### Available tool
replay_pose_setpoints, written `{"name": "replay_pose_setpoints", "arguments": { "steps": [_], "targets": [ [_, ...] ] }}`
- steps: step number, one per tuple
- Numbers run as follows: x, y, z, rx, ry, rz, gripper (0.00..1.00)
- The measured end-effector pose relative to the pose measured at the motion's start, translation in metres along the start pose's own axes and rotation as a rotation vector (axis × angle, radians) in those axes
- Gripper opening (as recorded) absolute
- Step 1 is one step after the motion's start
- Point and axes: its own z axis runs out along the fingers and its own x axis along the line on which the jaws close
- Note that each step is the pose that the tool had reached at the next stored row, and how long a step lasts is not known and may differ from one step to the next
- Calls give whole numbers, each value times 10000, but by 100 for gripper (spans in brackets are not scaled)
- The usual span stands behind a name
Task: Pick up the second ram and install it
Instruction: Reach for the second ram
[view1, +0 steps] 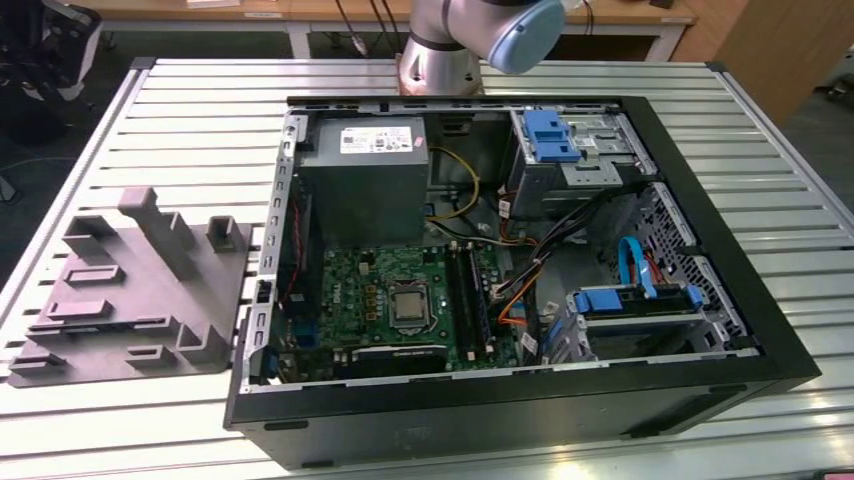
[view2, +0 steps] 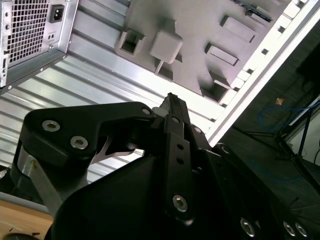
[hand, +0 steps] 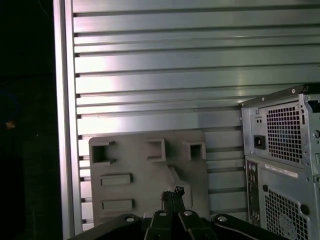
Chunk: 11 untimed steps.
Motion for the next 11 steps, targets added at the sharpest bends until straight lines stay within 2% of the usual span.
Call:
{"name": "replay_pose_setpoints", "arguments": {
  "steps": [6, 11],
  "targets": [
    [187, -14, 1, 0, 0, 0, 10],
    [282, -26, 8, 0, -1, 1, 10]
  ]
}}
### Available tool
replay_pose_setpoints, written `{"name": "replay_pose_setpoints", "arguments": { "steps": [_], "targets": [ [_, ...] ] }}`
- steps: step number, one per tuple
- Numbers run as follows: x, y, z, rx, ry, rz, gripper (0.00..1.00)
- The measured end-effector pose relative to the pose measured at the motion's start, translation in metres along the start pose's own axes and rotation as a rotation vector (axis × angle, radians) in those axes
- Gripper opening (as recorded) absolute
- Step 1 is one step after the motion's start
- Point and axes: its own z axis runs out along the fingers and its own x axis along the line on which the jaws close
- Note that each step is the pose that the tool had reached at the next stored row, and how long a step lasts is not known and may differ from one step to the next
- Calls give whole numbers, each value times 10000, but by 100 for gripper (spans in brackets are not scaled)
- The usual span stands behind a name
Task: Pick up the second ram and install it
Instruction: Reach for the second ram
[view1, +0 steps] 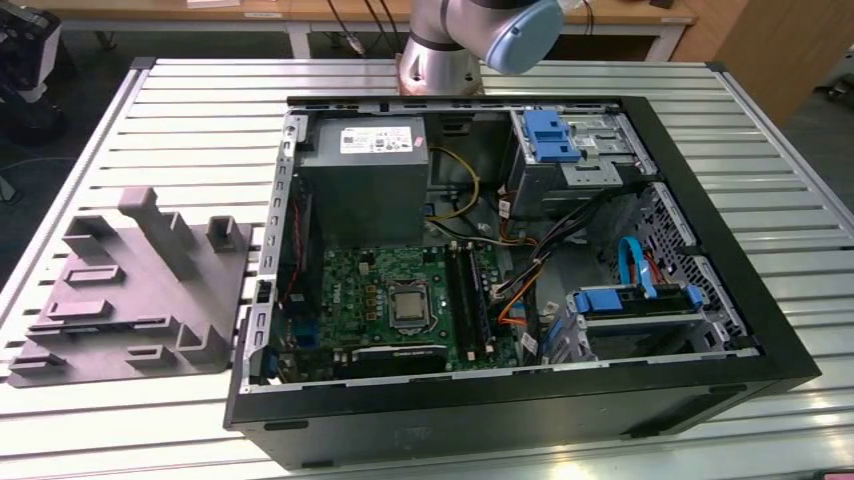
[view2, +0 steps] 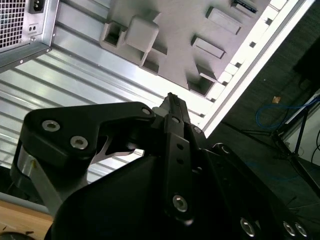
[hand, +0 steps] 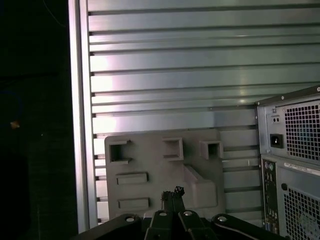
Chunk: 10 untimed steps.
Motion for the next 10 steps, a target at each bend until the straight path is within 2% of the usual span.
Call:
{"name": "replay_pose_setpoints", "arguments": {
  "steps": [5, 10],
  "targets": [
    [3, -1, -1, 1, 2, -1, 10],
    [17, -49, 13, 0, 0, -1, 10]
  ]
}}
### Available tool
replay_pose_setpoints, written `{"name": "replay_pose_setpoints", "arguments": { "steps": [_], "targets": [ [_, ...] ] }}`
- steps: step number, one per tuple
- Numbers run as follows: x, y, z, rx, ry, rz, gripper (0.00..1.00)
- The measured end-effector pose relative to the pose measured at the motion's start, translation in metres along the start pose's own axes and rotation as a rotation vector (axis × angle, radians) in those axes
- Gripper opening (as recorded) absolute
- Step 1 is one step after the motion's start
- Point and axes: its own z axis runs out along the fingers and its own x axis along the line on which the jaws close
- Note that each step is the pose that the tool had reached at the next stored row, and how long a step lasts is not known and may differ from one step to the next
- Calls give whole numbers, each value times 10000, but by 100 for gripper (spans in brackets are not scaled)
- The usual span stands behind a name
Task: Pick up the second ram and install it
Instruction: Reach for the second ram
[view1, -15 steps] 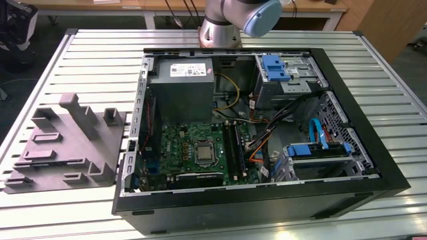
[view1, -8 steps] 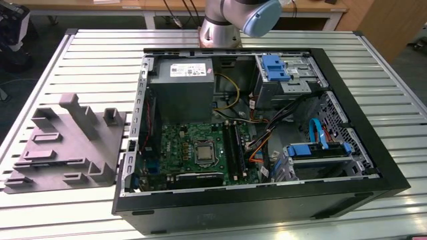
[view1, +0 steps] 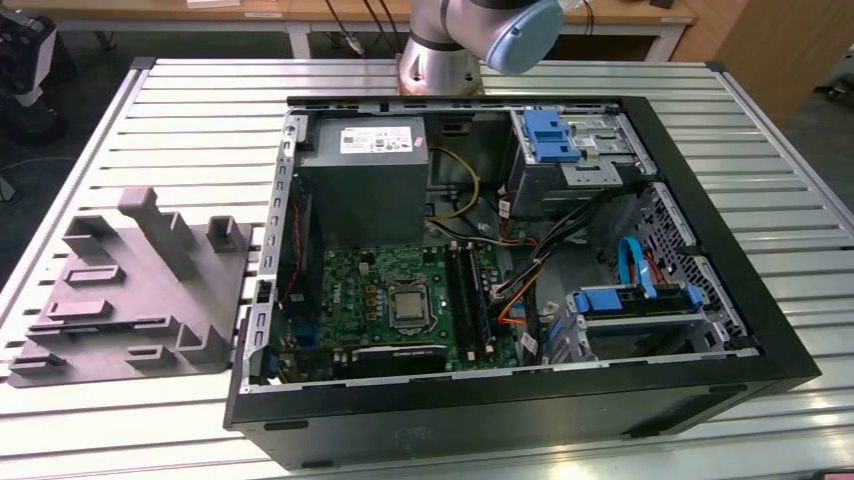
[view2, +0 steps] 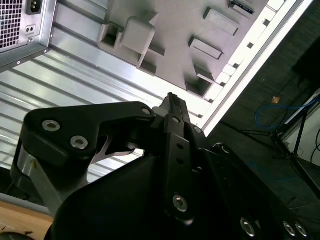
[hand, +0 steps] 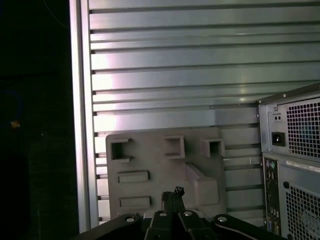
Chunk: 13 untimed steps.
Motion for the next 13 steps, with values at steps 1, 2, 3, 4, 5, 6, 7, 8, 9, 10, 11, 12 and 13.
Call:
{"name": "replay_pose_setpoints", "arguments": {
  "steps": [1, 2, 3, 4, 5, 6, 7, 8, 9, 10, 11, 12, 13],
  "targets": [
    [1, -18, 5, 0, 1, 0, 10],
    [3, -37, 11, 0, 0, 0, 10],
    [5, -61, 19, 0, 0, 0, 10],
    [6, -81, 25, 0, 0, 0, 10],
    [7, -101, 32, 0, 0, 0, 10],
    [7, -119, 38, 1, 1, 1, 10],
    [7, -137, 46, 1, 1, 0, 10],
    [8, -157, 55, 1, 1, 1, 10],
    [8, -176, 65, 1, 1, 0, 10],
    [9, -195, 74, 1, 1, 0, 10],
    [10, -212, 84, 0, 0, 0, 10],
    [10, -228, 93, 0, 0, 0, 10],
    [12, -241, 102, 0, 0, 0, 10]
  ]
}}
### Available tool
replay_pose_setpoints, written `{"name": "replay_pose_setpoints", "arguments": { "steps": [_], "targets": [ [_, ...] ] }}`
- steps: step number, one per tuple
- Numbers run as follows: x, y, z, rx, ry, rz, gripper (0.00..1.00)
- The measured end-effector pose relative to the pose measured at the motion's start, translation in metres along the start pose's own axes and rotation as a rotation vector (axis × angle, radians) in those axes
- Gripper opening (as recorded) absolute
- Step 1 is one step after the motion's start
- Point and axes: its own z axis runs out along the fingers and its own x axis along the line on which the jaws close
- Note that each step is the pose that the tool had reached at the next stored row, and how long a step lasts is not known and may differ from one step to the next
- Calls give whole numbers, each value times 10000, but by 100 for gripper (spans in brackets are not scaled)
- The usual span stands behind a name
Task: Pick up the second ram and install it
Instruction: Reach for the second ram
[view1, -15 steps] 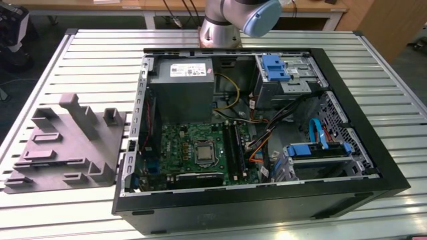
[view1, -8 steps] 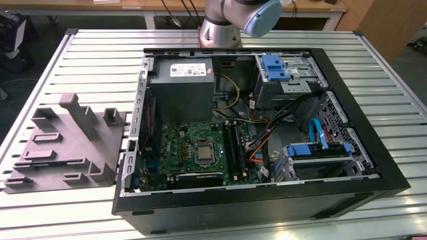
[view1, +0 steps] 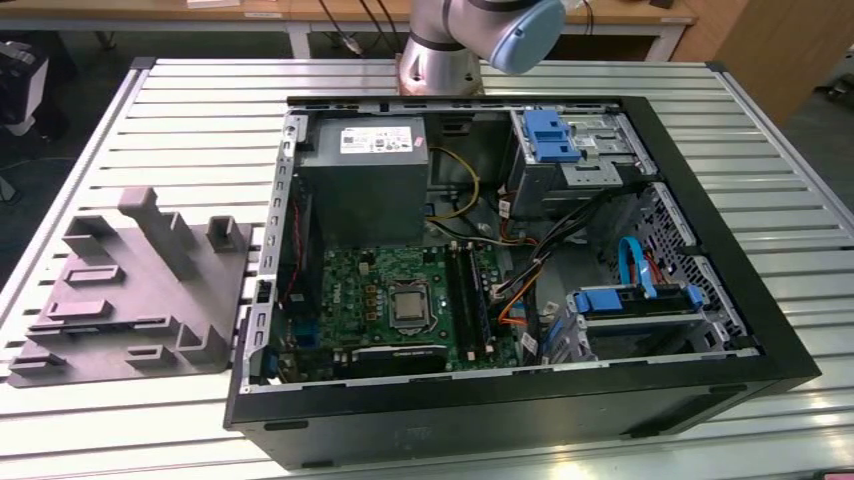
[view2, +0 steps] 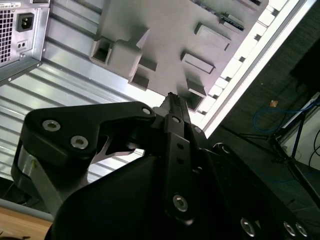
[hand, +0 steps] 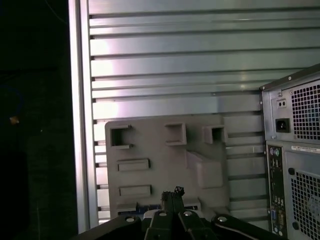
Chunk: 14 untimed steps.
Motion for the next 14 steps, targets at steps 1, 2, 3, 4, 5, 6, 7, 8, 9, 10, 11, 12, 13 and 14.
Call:
{"name": "replay_pose_setpoints", "arguments": {
  "steps": [1, 2, 3, 4, 5, 6, 7, 8, 9, 10, 11, 12, 13, 14],
  "targets": [
    [0, -11, 9, 0, 1, 0, 10],
    [1, -22, 18, 0, 0, 0, 10],
    [1, -34, 27, 0, 1, 0, 10],
    [1, -45, 35, 0, 1, 0, 10],
    [2, -55, 44, 0, 0, 0, 10],
    [2, -65, 51, 0, 0, 0, 10],
    [3, -75, 59, 0, 0, 0, 10],
    [4, -85, 68, 0, 1, 1, 10],
    [4, -96, 76, 1, 1, 1, 10],
    [6, -105, 85, 0, 0, 1, 10],
    [7, -116, 95, 0, 0, 1, 10],
    [8, -128, 104, 0, 1, 1, 10],
    [10, -140, 115, 0, 0, 0, 10],
    [12, -152, 125, 0, 0, 1, 10]
  ]
}}
